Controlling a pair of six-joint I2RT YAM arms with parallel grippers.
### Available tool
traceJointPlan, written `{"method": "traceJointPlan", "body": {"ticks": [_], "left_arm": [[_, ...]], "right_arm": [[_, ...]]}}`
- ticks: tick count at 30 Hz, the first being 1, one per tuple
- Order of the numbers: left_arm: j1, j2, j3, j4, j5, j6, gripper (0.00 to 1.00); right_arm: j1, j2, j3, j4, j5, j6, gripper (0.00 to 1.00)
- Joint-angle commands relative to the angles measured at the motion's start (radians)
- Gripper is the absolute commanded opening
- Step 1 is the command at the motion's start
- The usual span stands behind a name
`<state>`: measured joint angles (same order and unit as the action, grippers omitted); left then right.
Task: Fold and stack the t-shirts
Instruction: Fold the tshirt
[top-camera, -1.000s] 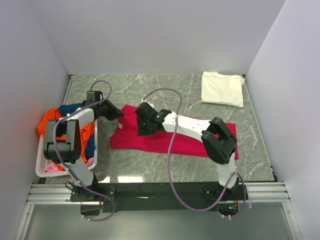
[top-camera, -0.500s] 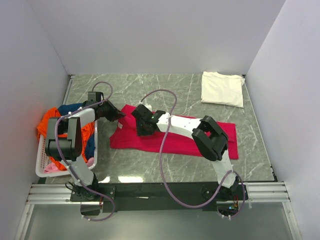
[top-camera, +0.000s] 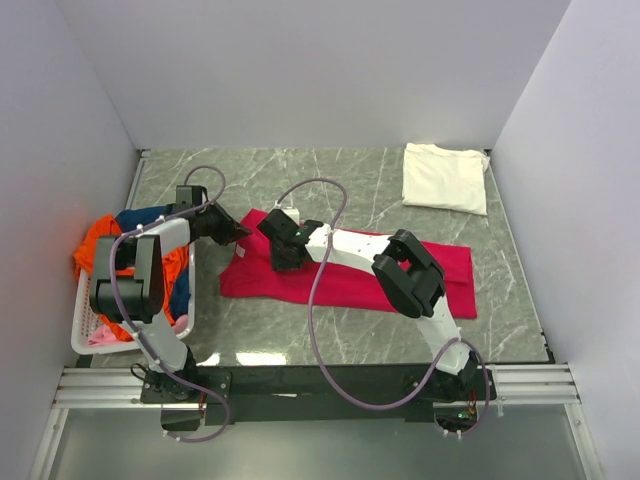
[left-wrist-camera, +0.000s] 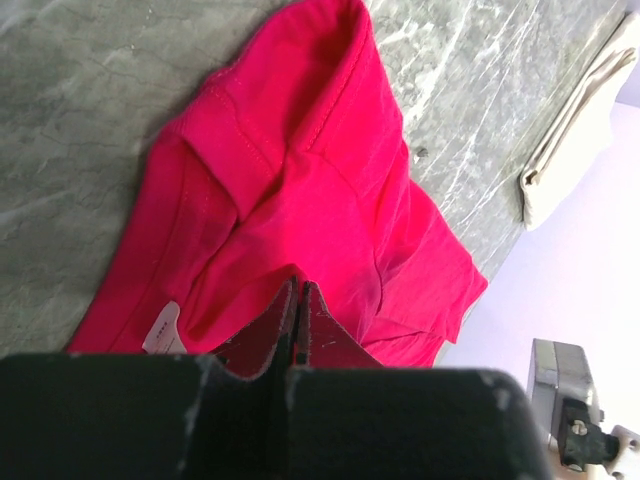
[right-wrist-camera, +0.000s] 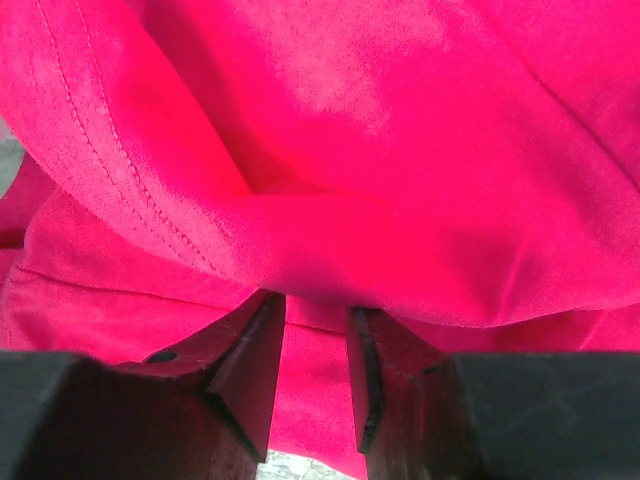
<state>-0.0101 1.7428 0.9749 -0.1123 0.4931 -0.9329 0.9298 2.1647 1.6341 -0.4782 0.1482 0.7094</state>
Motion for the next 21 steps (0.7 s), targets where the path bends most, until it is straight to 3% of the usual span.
{"method": "traceJointPlan", "body": {"ticks": [1,16,21], "left_arm": [[0.001,-0.052,-0.01,0.03,0.018,0.005,0.0],[0.001,-0.066,-0.022,0.02,0.013,0.013,0.0],[0.001,-0.084,-0.024,-0.007,-0.004,0.029,0.0]], "right_arm": [[0.004,0.011,0.036,-0.008,0.054,0.002,0.35],[0.001,-0.04,-0.003,0.007,0.039,-0.025,0.0],[-0.009,-0.086,-0.002,0.0,0.019,-0.041,0.0]]}}
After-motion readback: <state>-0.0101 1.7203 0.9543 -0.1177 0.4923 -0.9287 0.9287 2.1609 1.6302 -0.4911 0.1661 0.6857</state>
